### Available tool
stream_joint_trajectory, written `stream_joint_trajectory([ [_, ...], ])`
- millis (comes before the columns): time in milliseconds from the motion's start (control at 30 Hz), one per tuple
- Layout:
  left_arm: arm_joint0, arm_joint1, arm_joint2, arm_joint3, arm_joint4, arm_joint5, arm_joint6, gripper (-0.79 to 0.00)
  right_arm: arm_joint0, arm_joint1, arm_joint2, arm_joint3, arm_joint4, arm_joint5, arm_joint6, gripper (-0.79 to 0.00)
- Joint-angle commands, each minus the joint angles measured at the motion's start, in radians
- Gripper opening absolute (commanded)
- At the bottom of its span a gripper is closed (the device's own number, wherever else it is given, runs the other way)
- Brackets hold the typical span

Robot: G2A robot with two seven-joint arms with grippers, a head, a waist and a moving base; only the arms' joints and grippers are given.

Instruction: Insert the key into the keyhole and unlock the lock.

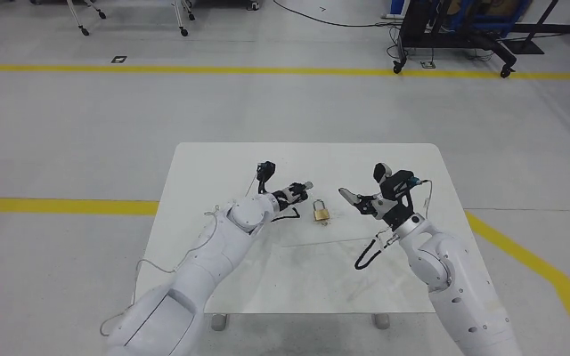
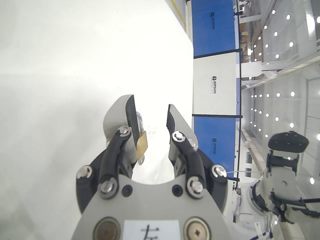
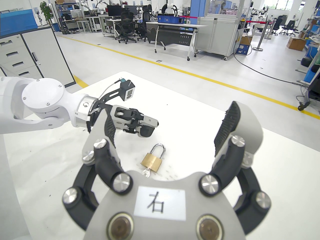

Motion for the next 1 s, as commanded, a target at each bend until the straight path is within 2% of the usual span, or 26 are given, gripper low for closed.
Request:
stream_joint_trajectory([
  [0,0.033,0.022,-0.025,-0.056,0.035,-0.044,0.032,-0.453,0.0,0.0,0.0,0.0,0.0,0.0,0.0,0.0],
  [33,0.057,0.036,-0.04,-0.095,0.063,-0.064,0.05,-0.413,0.0,0.0,0.0,0.0,0.0,0.0,0.0,0.0],
  [67,0.084,0.051,-0.053,-0.141,0.103,-0.084,0.069,-0.228,0.0,0.0,0.0,0.0,0.0,0.0,0.0,0.0],
  [100,0.115,0.066,-0.068,-0.192,0.15,-0.096,0.089,-0.117,0.0,0.0,0.0,0.0,0.0,0.0,0.0,0.0],
  [133,0.149,0.083,-0.084,-0.25,0.205,-0.103,0.114,-0.034,0.0,0.0,0.0,0.0,0.0,0.0,0.0,0.0],
  [167,0.187,0.099,-0.101,-0.314,0.274,-0.103,0.149,0.0,0.0,0.0,0.0,0.0,0.0,0.0,0.0,0.0],
  [333,0.415,0.165,-0.191,-0.668,0.592,-0.05,0.318,0.0,0.0,0.0,0.0,0.0,0.0,0.0,0.0,0.0],
  [667,0.417,0.166,-0.193,-0.666,0.603,-0.041,0.326,0.0,-0.001,0.0,-0.001,0.002,0.0,0.004,-0.001,0.0],
  [733,0.442,0.166,-0.206,-0.692,0.638,-0.019,0.439,0.0,0.008,-0.002,0.001,0.008,-0.015,0.024,-0.026,0.0],
  [833,0.49,0.173,-0.236,-0.756,0.759,0.028,0.61,0.0,0.0,0.0,0.041,0.02,-0.033,0.046,-0.13,0.0],
  [967,0.566,0.185,-0.268,-0.846,0.957,0.144,0.781,0.0,-0.027,0.001,0.147,0.003,0.003,0.096,-0.366,0.0],
])
